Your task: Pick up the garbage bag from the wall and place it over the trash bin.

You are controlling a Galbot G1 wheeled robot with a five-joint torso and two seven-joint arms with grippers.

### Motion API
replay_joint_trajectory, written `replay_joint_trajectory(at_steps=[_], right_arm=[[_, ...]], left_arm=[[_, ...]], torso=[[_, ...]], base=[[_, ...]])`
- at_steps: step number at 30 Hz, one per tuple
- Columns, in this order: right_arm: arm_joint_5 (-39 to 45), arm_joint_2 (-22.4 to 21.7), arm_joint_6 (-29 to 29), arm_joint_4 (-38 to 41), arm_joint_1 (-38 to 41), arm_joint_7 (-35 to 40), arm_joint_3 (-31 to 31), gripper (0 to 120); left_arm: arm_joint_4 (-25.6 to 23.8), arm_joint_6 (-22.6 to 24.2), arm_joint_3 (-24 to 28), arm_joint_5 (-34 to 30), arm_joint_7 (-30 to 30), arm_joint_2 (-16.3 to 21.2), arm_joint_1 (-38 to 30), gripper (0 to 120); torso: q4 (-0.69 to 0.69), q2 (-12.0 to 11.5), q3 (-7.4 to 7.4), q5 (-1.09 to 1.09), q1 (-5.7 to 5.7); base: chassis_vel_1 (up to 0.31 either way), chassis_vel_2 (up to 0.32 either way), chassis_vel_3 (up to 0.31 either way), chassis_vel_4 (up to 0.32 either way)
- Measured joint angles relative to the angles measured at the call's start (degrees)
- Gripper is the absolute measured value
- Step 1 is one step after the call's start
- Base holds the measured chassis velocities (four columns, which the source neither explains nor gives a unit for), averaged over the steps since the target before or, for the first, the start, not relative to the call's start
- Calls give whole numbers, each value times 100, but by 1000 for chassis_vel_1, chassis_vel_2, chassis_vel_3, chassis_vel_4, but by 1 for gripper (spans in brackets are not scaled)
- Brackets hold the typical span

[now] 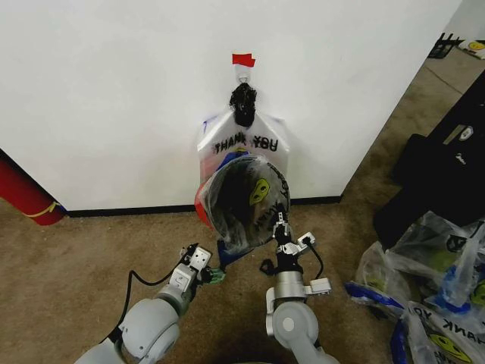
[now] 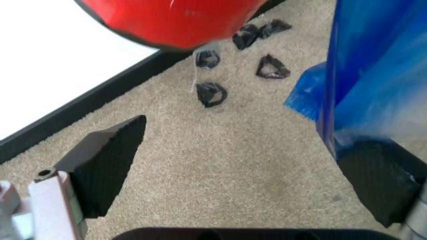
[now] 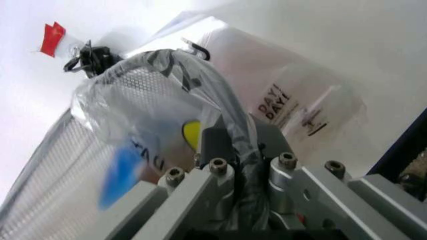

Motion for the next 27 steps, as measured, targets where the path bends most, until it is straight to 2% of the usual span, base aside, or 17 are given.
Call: replay_joint_trajectory(at_steps=[6,13,16,18,19,21,23,27], right_arm=[[-27,4,-10,-79,60,12,15,1],[-140,47,-2,-427,235,32,63,1],[-189,63,1,-676,385,75,110,1],[-220,39,-26,-985,629,82,176,1],[-220,39,-26,-985,629,82,176,1],[-271,-81,-39,-1219,781,-222,262,1],[-272,-249,-42,-1345,825,-609,314,1],[-215,-496,-69,-1442,794,-1197,377,1]], left_arm=[[-112,-62,19,-51,-14,18,13,100],[-507,-111,-6,-92,-93,77,128,100],[-718,-147,-27,-21,-161,138,225,100],[-896,-147,-83,273,-202,251,331,100],[-896,-147,-83,273,-202,251,331,100],[-657,-147,-202,810,-214,358,334,100],[-418,-176,-276,1085,-241,423,296,100],[-177,-184,-364,1236,-264,468,215,100]], torso=[[0,0,0,1,0],[0,0,0,1,0],[0,0,0,1,0],[0,0,0,1,0],[0,0,0,1,0],[0,0,0,1,0],[0,0,0,1,0],[0,0,0,2,0]], base=[[0,0,0,0],[0,0,0,0],[0,0,0,0],[0,0,0,0],[0,0,0,0],[0,0,0,0],[0,0,0,0],[0,0,0,0]])
